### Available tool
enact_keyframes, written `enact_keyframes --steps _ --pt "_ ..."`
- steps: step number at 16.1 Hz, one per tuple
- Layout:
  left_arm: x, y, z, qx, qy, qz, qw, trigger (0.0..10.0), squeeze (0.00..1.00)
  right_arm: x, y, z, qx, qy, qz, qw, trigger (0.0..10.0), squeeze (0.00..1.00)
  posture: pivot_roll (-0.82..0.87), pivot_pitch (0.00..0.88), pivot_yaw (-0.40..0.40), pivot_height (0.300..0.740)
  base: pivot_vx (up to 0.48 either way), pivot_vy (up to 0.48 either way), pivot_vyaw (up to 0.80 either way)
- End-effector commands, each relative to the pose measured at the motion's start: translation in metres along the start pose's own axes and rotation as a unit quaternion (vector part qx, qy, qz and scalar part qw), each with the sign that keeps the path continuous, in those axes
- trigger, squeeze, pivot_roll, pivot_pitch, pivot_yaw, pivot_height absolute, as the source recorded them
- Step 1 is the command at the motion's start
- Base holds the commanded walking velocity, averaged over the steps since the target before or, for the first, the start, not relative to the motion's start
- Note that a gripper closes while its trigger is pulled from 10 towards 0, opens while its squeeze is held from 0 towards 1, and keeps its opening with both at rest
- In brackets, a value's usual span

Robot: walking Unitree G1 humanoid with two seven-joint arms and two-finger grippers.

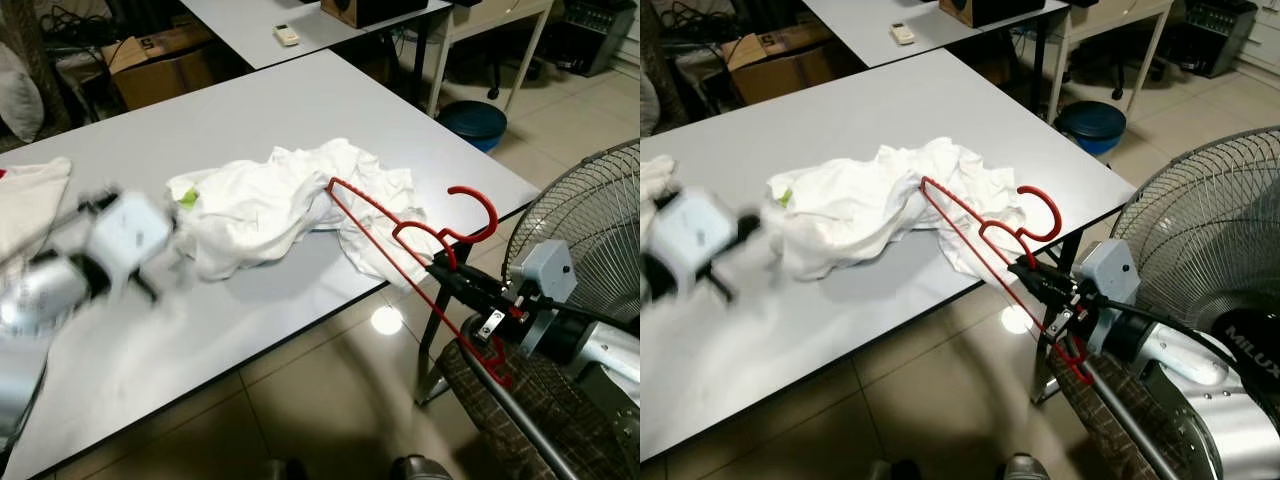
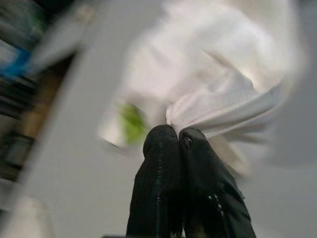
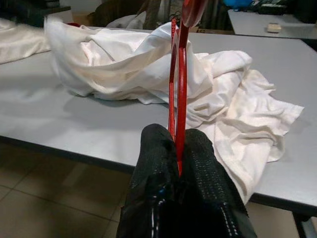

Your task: Hang hanger

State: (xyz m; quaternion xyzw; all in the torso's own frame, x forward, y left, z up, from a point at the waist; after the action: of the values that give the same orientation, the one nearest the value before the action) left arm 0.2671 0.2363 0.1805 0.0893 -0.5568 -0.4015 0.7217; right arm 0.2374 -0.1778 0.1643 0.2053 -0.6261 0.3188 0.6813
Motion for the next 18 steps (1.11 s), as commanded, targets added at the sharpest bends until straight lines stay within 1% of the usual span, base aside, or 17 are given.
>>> enact_keyframes --steps 1,2,3,5,6,7,8,9,10,11,12,13,14,15,16,17,18 --pt "-0.003 -0.006 0.005 -0.037 0.006 0.016 0.999 10.0 1.0 0.001 0.002 -0.001 0.01 -0.002 -0.007 1.0 10.0 0.0 -0.14 0.096 0.113 0.74 0.0 0.0 0.0" --pt "-0.006 -0.014 0.013 -0.08 0.005 0.034 0.996 10.0 1.0 0.001 0.003 -0.001 0.014 -0.001 -0.009 1.0 10.0 0.0 -0.14 0.095 0.111 0.74 0.0 0.0 0.0" --pt "-0.011 -0.016 0.019 -0.105 0.018 0.035 0.994 10.0 1.0 0.0 0.004 -0.002 0.016 0.0 -0.01 1.0 10.0 0.0 -0.13 0.096 0.109 0.74 0.0 0.0 0.0" --pt "-0.024 -0.007 0.031 -0.114 0.043 0.032 0.992 10.0 1.0 0.002 0.004 -0.003 0.016 0.0 -0.009 1.0 10.0 0.0 -0.13 0.094 0.112 0.74 0.0 0.0 0.0" --pt "-0.028 -0.006 0.038 -0.136 0.048 0.019 0.989 10.0 1.0 0.003 0.004 -0.005 0.017 0.0 -0.005 1.0 10.0 0.0 -0.13 0.093 0.113 0.74 0.0 0.0 0.0" --pt "-0.033 -0.006 0.042 -0.15 0.057 0.021 0.987 10.0 1.0 0.003 0.004 -0.006 0.017 -0.001 -0.003 1.0 10.0 0.0 -0.13 0.089 0.124 0.74 0.0 0.0 0.0" --pt "-0.043 -0.007 0.051 -0.175 0.079 0.022 0.981 10.0 1.0 0.004 0.004 -0.007 0.015 -0.003 -0.001 1.0 10.0 0.0 -0.13 0.086 0.13 0.74 0.0 0.0 0.0" --pt "-0.035 0.003 0.054 -0.163 0.033 0.064 0.984 10.0 1.0 0.006 0.004 -0.009 0.016 -0.003 0.002 1.0 10.0 0.0 -0.12 0.081 0.136 0.74 0.0 0.0 0.0" --pt "-0.02 0.008 0.05 -0.151 -0.026 0.109 0.982 10.0 1.0 0.006 0.004 -0.01 0.019 -0.001 0.005 1.0 10.0 0.0 -0.12 0.077 0.139 0.74 0.0 0.0 0.0" --pt "-0.011 0.01 0.048 -0.144 -0.063 0.133 0.979 10.0 1.0 0.007 0.004 -0.011 0.021 0.0 0.007 1.0 10.0 0.0 -0.12 0.076 0.142 0.74 0.0 0.0 0.0" --pt "0.004 0.011 0.041 -0.144 -0.113 0.158 0.97 10.0 1.0 0.008 0.005 -0.013 0.022 0.002 0.012 1.0 10.0 0.0 -0.12 0.073 0.146 0.74 0.0 0.0 0.0" --pt "0.008 0.007 0.035 -0.15 -0.129 0.164 0.967 10.0 1.0 0.009 0.004 -0.014 0.021 0.0 0.013 1.0 10.0 0.0 -0.12 0.071 0.148 0.74 0.0 0.0 0.0" --pt "0.02 -0.005 0.017 -0.158 -0.162 0.185 0.956 10.0 1.0 0.013 0.004 -0.017 0.019 -0.005 0.015 1.0 10.0 0.0 -0.12 0.068 0.156 0.74 0.0 0.0 0.0" --pt "0.028 -0.016 0.001 -0.156 -0.177 0.198 0.951 10.0 1.0 0.015 0.005 -0.019 0.019 -0.008 0.018 1.0 10.0 0.0 -0.12 0.067 0.164 0.74 0.0 0.0 0.0" --pt "0.032 -0.034 -0.016 -0.171 -0.177 0.204 0.947 10.0 1.0 0.017 0.004 -0.02 0.013 -0.013 0.02 1.0 10.0 0.0 -0.13 0.066 0.17 0.74 0.0 0.0 0.0" --pt "0.033 -0.044 -0.026 -0.17 -0.167 0.213 0.948 10.0 1.0 0.019 0.003 -0.021 0.007 -0.016 0.023 1.0 10.0 0.0 -0.13 0.066 0.175 0.74 0.0 0.0 0.0" --pt "0.028 -0.055 -0.035 -0.174 -0.144 0.209 0.952 10.0 1.0 0.022 0.001 -0.021 -0.005 -0.022 0.023 0.999 10.0 0.0 -0.14 0.068 0.178 0.74 0.0 0.0 0.0"
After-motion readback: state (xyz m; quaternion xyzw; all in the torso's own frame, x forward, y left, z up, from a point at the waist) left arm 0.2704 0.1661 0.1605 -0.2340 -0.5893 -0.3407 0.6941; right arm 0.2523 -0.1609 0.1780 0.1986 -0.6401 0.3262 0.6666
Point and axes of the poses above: a point about 5 cm out from each wrist's last joint towards the gripper, its own z axis pointing back from the gripper into the wrist, its own x axis along the axis of the wrist's last joint, y = z × x, the point moved 2 cm from there along -z, pointing out of the wrist towards the gripper, and after that the axes turned 1 degree about z, right-handed, at the moved point
